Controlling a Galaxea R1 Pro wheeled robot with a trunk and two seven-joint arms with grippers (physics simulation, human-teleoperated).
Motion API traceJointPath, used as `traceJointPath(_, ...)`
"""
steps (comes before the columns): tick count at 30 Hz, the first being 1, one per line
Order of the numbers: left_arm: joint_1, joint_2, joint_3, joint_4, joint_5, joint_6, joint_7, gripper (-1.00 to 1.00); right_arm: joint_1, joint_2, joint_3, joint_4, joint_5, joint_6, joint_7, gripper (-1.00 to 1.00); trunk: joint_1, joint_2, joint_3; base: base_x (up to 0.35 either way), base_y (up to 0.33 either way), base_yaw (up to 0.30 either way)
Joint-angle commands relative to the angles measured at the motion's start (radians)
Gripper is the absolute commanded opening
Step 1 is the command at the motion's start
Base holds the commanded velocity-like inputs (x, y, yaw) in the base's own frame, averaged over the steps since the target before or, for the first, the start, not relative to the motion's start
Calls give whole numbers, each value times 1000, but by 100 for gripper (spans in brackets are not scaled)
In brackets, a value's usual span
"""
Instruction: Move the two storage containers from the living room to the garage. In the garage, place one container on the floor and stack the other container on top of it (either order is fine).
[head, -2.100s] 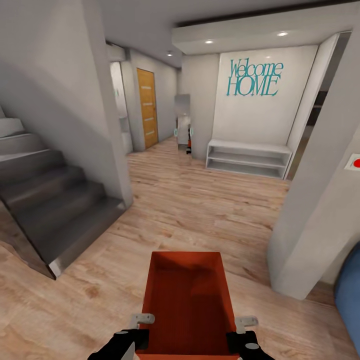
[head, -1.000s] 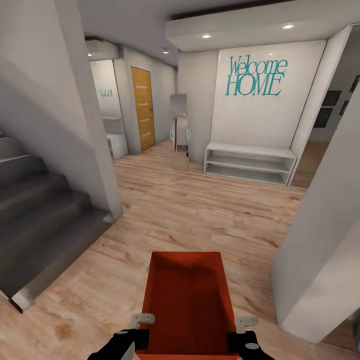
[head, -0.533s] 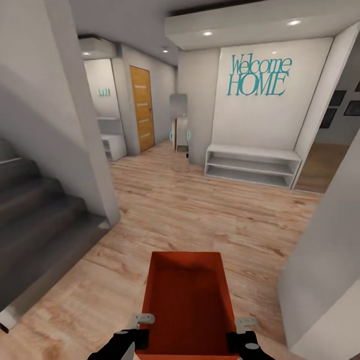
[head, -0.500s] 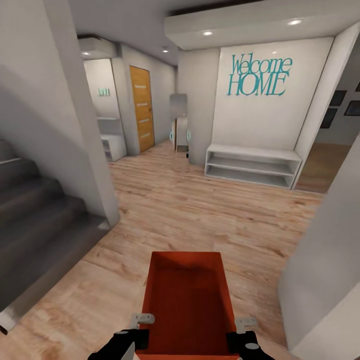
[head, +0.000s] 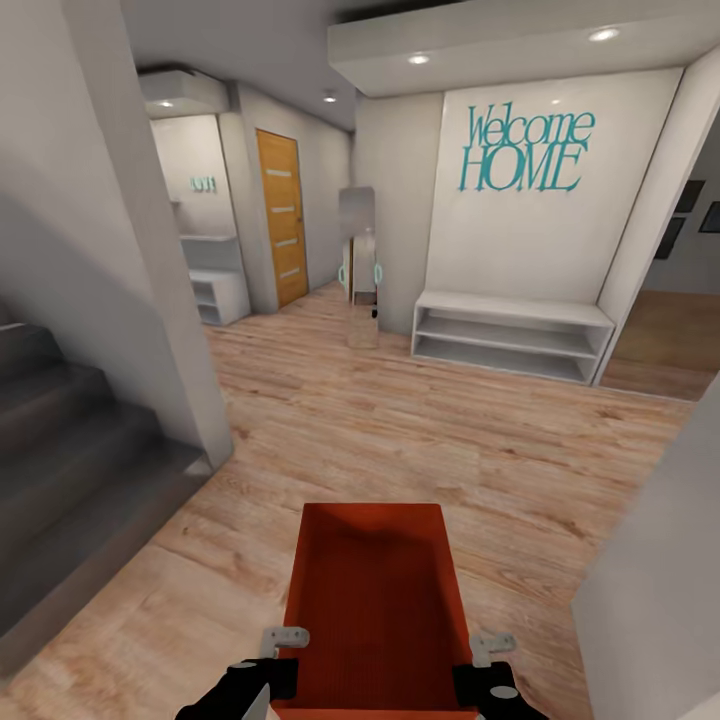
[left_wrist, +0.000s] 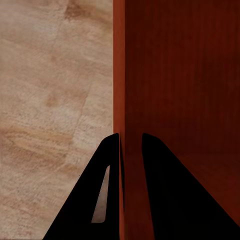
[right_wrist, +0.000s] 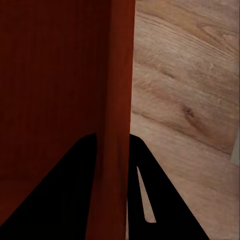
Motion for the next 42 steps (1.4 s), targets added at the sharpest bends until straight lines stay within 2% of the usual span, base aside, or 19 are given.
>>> traceJointPath(1, 0, 0, -2, -6, -16, -3, 10, -100, -1, 0, -2, 13, -25, -5, -14, -100, 1, 0, -1, 320, 0, 0)
traceJointPath(42, 0, 0, -1, -6, -16, -3, 10, -100, -1, 1, -2, 13, -25, -5, -14, -100, 1, 0, -1, 320, 0, 0)
